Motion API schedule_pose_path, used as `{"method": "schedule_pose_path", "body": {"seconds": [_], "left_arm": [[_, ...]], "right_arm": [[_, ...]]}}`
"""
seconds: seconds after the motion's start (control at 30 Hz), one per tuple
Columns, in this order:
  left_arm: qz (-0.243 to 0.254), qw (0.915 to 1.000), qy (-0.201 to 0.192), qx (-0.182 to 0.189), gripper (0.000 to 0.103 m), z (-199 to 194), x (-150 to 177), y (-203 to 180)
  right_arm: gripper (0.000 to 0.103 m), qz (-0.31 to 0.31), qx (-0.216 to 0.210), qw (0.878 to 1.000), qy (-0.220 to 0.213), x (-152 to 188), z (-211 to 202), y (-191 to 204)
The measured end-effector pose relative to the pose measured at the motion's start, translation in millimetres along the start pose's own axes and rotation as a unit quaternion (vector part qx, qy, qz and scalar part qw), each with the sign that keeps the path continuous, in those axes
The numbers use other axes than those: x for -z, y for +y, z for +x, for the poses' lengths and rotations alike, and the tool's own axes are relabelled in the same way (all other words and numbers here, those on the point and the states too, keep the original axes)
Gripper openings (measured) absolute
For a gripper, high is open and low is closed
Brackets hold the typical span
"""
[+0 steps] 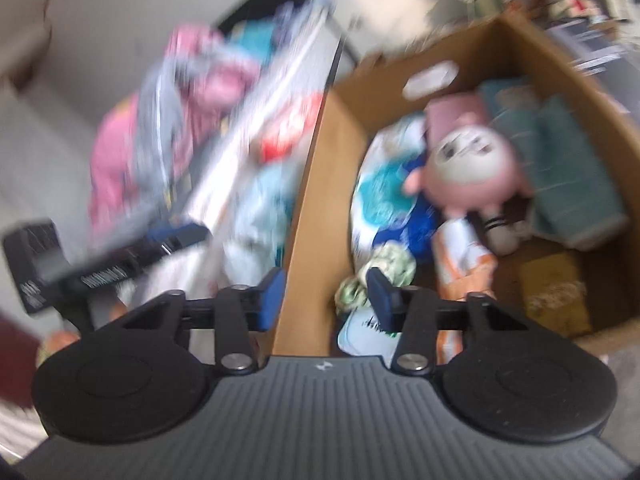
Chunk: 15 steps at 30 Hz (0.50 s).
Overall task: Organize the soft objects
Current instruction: 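Carry the gold packet with the right gripper into the box and release it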
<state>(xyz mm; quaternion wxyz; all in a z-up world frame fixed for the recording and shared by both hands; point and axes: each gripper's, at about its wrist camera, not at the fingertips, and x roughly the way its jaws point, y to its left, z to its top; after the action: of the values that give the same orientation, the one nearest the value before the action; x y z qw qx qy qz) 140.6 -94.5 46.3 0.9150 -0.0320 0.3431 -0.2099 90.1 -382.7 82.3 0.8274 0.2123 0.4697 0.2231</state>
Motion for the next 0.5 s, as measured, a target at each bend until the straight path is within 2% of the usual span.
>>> {"method": "schedule_pose_path", "body": {"seconds": [0.1,0.2,0.5], "left_arm": [[-0.021,0.9997,-0.003,-0.006,0.071,-3.9,4.5,13.6],[-0.034,0.9994,-0.003,-0.01,0.072,-6.3,7.6,23.2],[-0.056,0.9983,0.013,-0.007,0.073,3.7,18.8,40.3]], "right_arm": [[0.023,-0.046,0.042,0.996,0.062,-6.2,30.0,8.8],[0.019,-0.073,0.063,0.991,0.093,-9.1,43.7,13.0],[0.018,-0.085,0.093,0.986,0.106,-37.0,74.7,7.9]]}}
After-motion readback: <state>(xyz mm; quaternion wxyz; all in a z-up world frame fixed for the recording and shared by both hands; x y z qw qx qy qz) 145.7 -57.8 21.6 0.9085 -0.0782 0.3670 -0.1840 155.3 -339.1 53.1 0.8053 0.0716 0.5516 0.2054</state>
